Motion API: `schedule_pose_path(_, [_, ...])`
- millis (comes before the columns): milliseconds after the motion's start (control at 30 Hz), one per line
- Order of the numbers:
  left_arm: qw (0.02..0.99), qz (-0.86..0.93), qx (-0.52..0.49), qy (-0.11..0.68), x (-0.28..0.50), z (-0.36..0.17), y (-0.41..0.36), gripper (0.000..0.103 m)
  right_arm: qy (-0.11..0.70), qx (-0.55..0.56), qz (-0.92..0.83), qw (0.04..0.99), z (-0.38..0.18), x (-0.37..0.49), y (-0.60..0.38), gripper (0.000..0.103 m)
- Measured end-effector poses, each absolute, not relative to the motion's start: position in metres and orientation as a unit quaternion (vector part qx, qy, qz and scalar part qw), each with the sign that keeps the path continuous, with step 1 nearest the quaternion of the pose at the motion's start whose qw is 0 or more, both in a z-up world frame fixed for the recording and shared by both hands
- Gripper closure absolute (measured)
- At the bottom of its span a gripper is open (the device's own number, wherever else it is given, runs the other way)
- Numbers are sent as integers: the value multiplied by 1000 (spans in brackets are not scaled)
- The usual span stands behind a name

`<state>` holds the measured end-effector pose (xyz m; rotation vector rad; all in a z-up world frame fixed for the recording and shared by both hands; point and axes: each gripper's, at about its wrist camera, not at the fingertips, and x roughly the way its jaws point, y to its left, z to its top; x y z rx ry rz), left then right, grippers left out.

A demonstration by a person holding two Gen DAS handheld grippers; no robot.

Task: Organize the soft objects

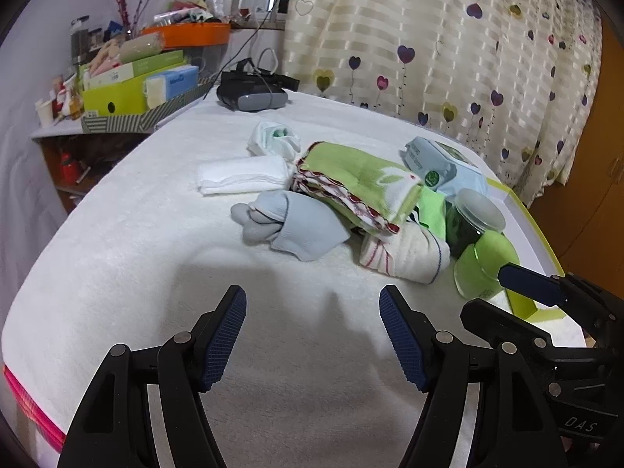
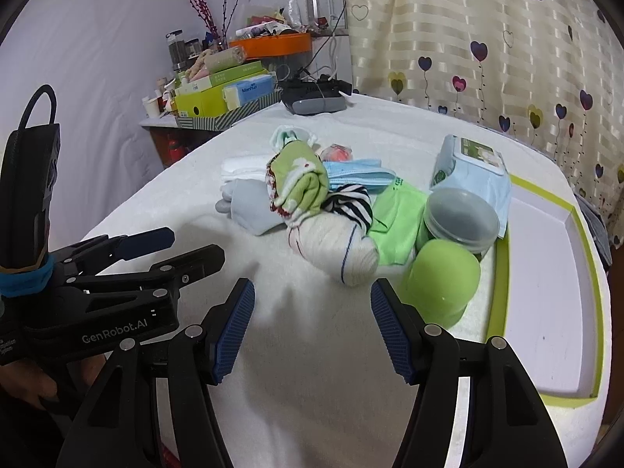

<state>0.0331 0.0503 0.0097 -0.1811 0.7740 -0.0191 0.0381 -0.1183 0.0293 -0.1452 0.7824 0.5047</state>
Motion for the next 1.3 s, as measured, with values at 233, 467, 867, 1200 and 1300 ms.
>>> schedule_pose_path(233, [920, -7, -98, 380, 42, 8, 62, 32, 374, -78, 246, 891, 34, 53, -107, 40])
schedule_pose_path(467, [918, -13, -121, 376, 57, 7, 80, 32, 365, -77, 246, 895, 46, 81, -96, 40])
schedule_pose_path(867, [911, -18, -156, 382, 86, -4, 103, 32, 391, -82, 265, 877, 27, 138, -64, 62])
schedule_pose_path(1200, [900, -37, -177, 397, 111, -15, 99, 32, 367, -70, 272, 887, 38, 125, -81, 82])
schedule_pose_path(1300, [893, -42, -194, 405, 120, -20, 96, 32, 358, -59, 269, 892, 46, 122, -91, 82])
